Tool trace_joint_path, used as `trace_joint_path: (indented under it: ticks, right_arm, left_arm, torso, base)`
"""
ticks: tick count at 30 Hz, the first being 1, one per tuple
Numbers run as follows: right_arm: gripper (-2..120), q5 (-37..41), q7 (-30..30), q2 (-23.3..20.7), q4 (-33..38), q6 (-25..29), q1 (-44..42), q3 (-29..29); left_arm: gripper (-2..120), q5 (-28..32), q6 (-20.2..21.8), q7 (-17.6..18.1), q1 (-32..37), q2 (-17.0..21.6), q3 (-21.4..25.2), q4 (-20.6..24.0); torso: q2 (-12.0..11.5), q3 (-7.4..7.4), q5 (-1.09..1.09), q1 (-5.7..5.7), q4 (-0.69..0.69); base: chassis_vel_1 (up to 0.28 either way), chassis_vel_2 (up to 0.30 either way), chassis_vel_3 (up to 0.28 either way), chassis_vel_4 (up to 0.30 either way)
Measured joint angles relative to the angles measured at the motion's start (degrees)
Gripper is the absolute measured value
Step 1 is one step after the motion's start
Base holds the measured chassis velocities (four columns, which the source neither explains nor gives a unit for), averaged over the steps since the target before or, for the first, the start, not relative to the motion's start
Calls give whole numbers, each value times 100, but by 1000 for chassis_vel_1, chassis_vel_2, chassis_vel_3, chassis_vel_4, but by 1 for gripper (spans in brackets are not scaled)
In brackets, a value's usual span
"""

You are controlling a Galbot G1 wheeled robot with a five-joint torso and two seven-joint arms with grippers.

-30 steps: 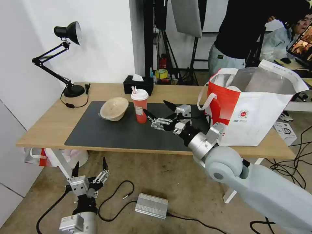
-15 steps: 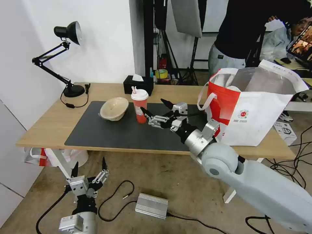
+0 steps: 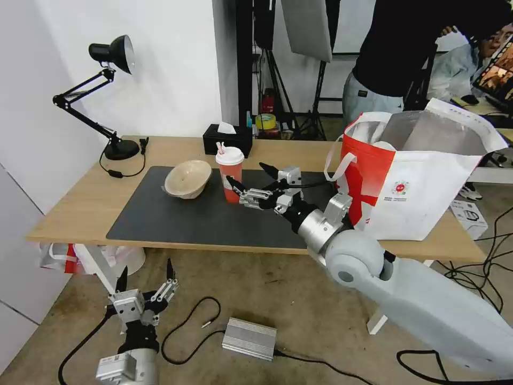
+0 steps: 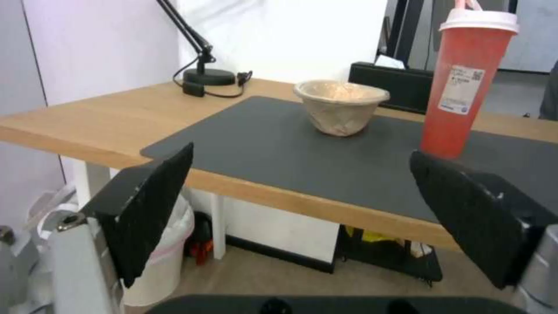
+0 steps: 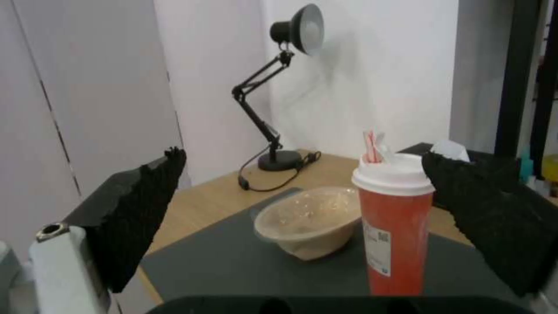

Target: Pick up the trash from the table and place it into the takeout bag.

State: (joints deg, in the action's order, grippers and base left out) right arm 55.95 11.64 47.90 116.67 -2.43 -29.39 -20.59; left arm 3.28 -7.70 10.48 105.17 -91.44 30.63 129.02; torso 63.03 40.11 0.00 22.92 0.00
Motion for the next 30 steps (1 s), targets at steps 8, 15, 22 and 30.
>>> trace_joint_path:
  ticks: [8,15,22,30]
  right_arm:
    - [100,-129,74,146,-80,-256,0,5]
    - [100,-156,157,201,-125,-339,7,-24]
    - [100,-127,307,278,-146,-402,20,-42]
    - [100,-122,431,334,-248,-433,19,-9]
  left_arm:
    - [100,1,10,8,9,0,-10,-5]
    - [100,1,12,9,37,1,-3,25]
    - [100,4,11,17,50,1,12,42]
    - [100,2,11,18,52,1,6,44]
  torso:
    - [0,0,0,0,0]
    - [0,0,0,0,0]
    - [0,0,0,0,0]
    - [-1,0,0,0,0]
  base:
    - [0,0,0,0]
    - [0,0,0,0]
    - [0,0,0,0]
    - [0,0,0,0]
